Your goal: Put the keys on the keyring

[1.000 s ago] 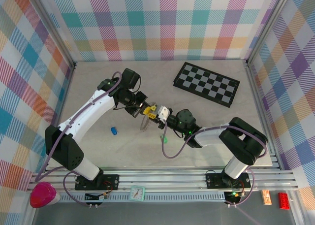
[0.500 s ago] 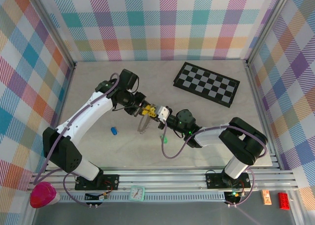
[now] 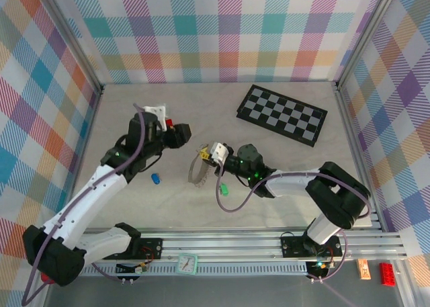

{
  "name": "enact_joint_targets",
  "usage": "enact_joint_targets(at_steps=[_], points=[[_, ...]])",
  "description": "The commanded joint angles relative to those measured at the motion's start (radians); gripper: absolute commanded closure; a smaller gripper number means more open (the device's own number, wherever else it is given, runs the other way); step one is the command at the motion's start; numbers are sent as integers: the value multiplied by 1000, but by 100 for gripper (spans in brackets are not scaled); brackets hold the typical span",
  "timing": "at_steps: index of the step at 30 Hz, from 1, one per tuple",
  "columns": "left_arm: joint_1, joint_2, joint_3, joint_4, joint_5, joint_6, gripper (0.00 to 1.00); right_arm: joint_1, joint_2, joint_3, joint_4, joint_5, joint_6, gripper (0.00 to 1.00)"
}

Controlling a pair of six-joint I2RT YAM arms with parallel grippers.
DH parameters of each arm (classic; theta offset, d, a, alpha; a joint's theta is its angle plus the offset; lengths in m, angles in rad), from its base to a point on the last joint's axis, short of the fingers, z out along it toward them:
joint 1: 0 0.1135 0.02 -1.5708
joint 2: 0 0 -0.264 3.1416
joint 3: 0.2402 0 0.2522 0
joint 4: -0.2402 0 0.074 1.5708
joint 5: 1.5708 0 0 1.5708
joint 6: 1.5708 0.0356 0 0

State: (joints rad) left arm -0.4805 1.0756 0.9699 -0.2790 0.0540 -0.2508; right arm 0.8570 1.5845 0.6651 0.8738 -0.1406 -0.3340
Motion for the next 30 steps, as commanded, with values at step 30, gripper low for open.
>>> enact_joint_targets(at_steps=[30], points=[[49, 148, -115, 12, 663, 1375, 65, -71, -190, 163, -575, -219, -207, 100]])
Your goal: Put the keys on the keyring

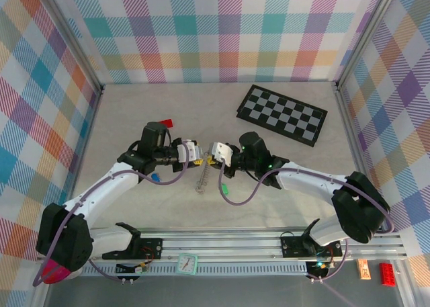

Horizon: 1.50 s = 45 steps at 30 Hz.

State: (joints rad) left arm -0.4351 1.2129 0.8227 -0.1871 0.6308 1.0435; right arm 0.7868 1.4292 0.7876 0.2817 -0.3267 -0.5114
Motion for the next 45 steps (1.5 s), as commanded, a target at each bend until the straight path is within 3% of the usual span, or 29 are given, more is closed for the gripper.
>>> enact_joint_targets(at_steps=[1, 12, 21, 35, 45], points=[[4, 10, 34, -82, 82, 89, 65, 0, -35, 42, 11, -32, -34, 100], [9, -12, 16, -110, 26, 104, 64, 0, -24, 63, -30, -50, -49, 100], [9, 19, 46, -108, 50, 94, 73, 7, -10, 97, -67, -88, -52, 100], [9, 0, 42, -100, 45, 66, 74, 22, 11, 127, -126, -66, -81, 100], [9, 7, 55, -104, 65, 61, 82, 31, 23, 143, -135, -69, -81, 100]])
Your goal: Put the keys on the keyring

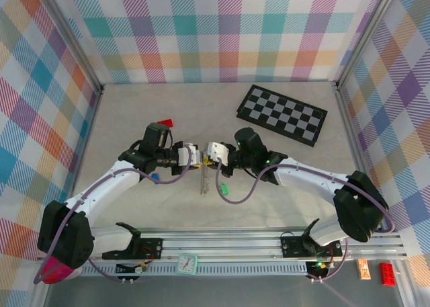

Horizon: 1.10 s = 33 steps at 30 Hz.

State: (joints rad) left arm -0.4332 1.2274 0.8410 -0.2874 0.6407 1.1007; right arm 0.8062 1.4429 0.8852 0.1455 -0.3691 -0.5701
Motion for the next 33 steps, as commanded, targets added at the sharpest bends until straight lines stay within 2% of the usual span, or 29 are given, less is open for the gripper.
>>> enact_joint_targets(at_steps=[1, 4, 7, 8, 10, 14, 21, 28, 33], points=[[7, -8, 37, -2, 56, 2, 83, 13, 12, 47, 0, -26, -22, 100], [7, -12, 42, -7, 72, -6, 86, 14, 17, 50, -1, -29, -21, 100], [7, -13, 49, -23, 76, -5, 95, 14, 12, 43, 14, -30, -8, 100], [7, -14, 48, -26, 76, -5, 98, 12, 6, 33, 28, -23, 4, 98], [7, -22, 45, -26, 77, -7, 100, -2, -17, 1, 66, -17, 33, 82], [7, -47, 27, 1, 88, -59, 100, -65, -99, -115, 170, -63, 113, 73], [7, -82, 1, 80, 114, -197, 100, -90, -164, -196, 195, -106, 178, 73], [7, -108, 3, 66, 125, -254, 100, -89, -152, -207, 284, -148, 266, 75], [7, -110, -2, 86, 142, -285, 100, -88, -139, -191, 266, -128, 277, 77]])
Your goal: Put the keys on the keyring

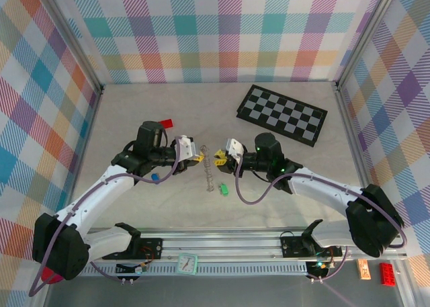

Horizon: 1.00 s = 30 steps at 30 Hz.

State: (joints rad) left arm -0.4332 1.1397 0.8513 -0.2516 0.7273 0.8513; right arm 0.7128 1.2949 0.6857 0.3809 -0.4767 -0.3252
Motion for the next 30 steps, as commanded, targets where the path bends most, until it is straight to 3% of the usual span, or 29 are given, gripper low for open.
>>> enact_joint_targets(at_steps=[1, 7, 13, 17, 23, 30], points=[[7, -21, -12, 52, 49, -46, 100, 5, 6, 9, 21, -6, 34, 77], [7, -3, 18, 26, -8, -122, 100, 5, -66, -5, -114, 196, 185, 78], [7, 28, 83, -73, -137, -305, 100, 25, -95, 81, -542, 366, 550, 77], [7, 29, 69, -71, -181, -369, 100, 58, -35, 132, -742, 393, 755, 77], [7, 21, 42, -57, -238, -367, 100, 134, 65, 154, -785, 383, 891, 73], [7, 15, 13, -46, -264, -350, 100, 187, 201, 179, -783, 380, 937, 65]])
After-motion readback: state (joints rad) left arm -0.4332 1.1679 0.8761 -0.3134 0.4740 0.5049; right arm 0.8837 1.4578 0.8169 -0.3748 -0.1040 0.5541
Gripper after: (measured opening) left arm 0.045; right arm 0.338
